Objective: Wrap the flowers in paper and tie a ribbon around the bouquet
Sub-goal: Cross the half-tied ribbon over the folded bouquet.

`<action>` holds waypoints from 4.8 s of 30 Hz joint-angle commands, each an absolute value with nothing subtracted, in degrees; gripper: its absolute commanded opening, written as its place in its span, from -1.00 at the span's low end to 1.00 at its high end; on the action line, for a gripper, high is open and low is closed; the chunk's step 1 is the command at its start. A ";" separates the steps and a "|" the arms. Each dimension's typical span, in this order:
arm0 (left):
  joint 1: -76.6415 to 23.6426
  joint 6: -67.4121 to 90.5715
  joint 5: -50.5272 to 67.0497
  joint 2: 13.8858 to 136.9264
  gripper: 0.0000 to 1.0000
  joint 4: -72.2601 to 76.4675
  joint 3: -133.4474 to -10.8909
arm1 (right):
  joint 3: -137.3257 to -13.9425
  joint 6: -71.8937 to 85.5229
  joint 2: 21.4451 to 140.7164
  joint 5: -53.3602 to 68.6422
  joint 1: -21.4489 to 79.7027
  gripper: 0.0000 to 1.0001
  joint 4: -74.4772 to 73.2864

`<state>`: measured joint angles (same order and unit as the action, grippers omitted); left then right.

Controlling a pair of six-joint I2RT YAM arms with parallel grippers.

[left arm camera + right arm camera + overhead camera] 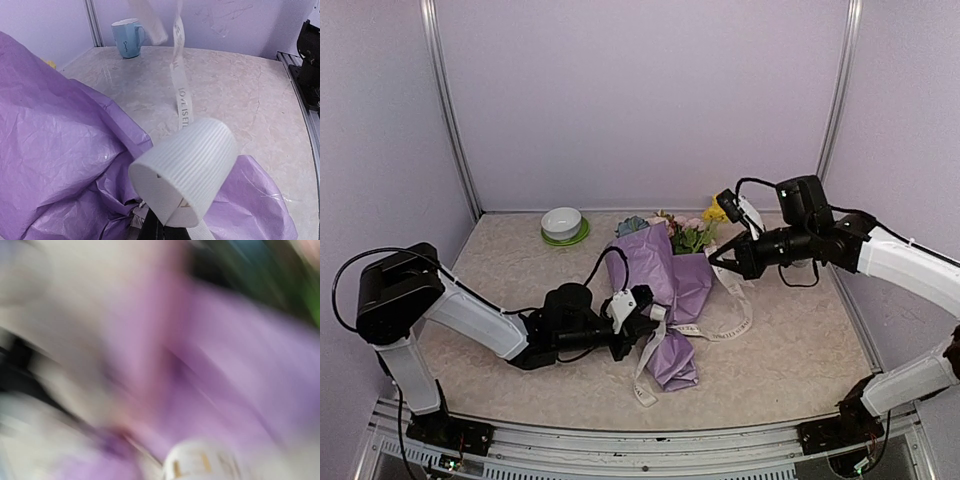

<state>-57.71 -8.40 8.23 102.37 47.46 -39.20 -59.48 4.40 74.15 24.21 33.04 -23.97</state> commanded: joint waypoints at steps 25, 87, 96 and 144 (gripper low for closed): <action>-62.66 -9.87 0.66 98.43 -1.00 52.69 -32.98 | -116.46 14.39 123.78 35.88 52.16 0.89 -14.98; -62.75 -7.51 2.38 96.15 -1.00 49.05 -33.06 | -54.58 -6.50 85.92 40.62 50.08 0.46 4.13; -62.74 -7.35 2.38 96.48 -1.00 47.12 -34.31 | -55.91 -7.44 90.53 40.22 50.42 -0.33 -1.73; -33.22 31.27 5.90 91.64 0.65 1.27 -38.46 | -55.90 -6.58 90.34 40.21 48.69 -1.00 -3.21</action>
<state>-33.12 30.63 1.34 88.84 -0.01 -37.26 -54.50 -6.35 90.11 40.10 49.04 -2.02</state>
